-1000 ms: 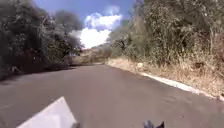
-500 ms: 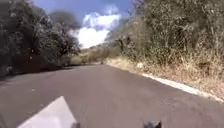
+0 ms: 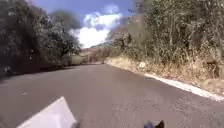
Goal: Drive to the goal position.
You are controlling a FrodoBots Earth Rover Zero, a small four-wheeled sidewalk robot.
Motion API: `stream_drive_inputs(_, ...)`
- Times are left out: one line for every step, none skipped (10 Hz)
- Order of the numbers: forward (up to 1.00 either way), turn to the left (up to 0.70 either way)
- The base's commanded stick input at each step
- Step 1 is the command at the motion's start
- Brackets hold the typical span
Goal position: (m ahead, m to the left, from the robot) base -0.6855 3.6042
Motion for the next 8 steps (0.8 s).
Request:
stream_drive_inputs(0.50, 0.00)
stream_drive_inputs(0.50, 0.00)
stream_drive_inputs(0.50, 0.00)
stream_drive_inputs(0.50, 0.00)
stream_drive_inputs(0.50, 0.00)
stream_drive_inputs(0.50, 0.00)
stream_drive_inputs(0.50, 0.00)
stream_drive_inputs(0.50, 0.00)
